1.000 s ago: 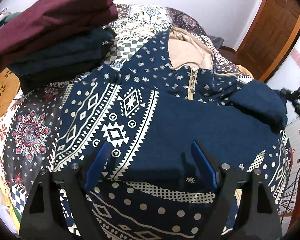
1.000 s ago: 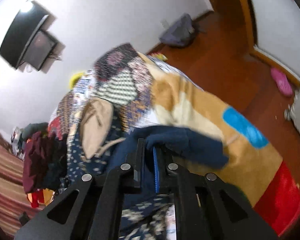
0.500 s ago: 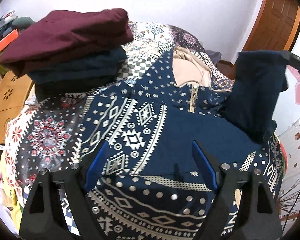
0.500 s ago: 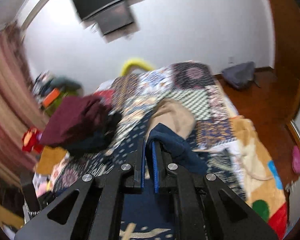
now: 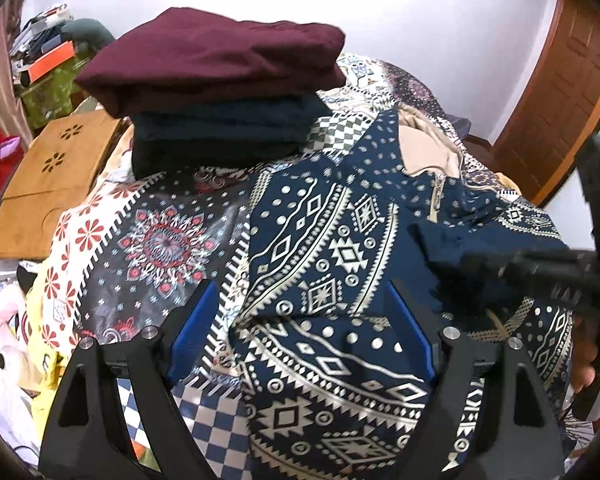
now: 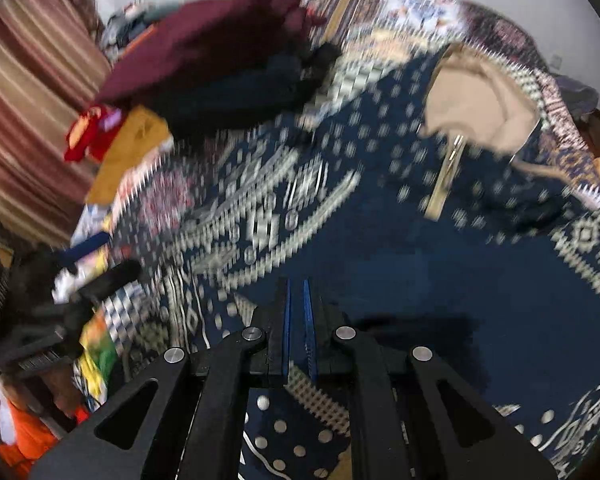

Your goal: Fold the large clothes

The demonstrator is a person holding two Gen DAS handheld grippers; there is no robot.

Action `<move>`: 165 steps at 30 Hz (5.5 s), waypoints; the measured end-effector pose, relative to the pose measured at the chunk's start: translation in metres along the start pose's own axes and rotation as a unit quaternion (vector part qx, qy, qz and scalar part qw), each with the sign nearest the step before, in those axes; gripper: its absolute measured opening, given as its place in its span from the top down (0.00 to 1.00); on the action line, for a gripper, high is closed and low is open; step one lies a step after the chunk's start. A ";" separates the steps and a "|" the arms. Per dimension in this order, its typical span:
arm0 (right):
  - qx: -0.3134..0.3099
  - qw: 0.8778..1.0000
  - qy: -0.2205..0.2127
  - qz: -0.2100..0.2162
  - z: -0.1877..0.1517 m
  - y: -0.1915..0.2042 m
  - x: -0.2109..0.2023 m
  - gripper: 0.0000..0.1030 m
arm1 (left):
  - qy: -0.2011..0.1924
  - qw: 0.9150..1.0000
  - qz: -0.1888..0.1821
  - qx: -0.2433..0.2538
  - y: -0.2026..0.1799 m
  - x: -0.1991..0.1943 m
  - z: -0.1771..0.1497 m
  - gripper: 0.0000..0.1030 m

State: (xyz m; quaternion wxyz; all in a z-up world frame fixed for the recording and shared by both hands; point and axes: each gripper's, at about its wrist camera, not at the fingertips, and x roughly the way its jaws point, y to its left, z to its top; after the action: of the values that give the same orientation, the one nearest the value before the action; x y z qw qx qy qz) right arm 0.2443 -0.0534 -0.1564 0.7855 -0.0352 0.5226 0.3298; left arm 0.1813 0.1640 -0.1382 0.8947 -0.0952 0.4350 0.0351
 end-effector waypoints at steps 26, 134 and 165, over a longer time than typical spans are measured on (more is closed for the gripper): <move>0.111 0.975 -0.138 -0.136 -0.045 -0.131 -0.142 0.46 | 0.051 0.979 0.008 0.198 -0.138 0.060 0.012 0.15; 0.257 0.956 -0.062 -0.126 0.147 -0.264 0.006 0.35 | 0.039 0.986 0.002 0.160 -0.166 0.242 0.206 0.15; 0.097 0.982 -0.147 -0.071 0.110 -0.148 -0.101 0.94 | -0.030 0.975 -0.061 0.214 -0.148 0.108 0.176 0.91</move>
State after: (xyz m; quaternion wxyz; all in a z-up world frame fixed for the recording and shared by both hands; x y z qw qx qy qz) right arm 0.3905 -0.1734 -0.0638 0.8747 0.0526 0.4274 0.2225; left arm 0.4056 0.0518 -0.0958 0.9073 0.0726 0.3990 -0.1108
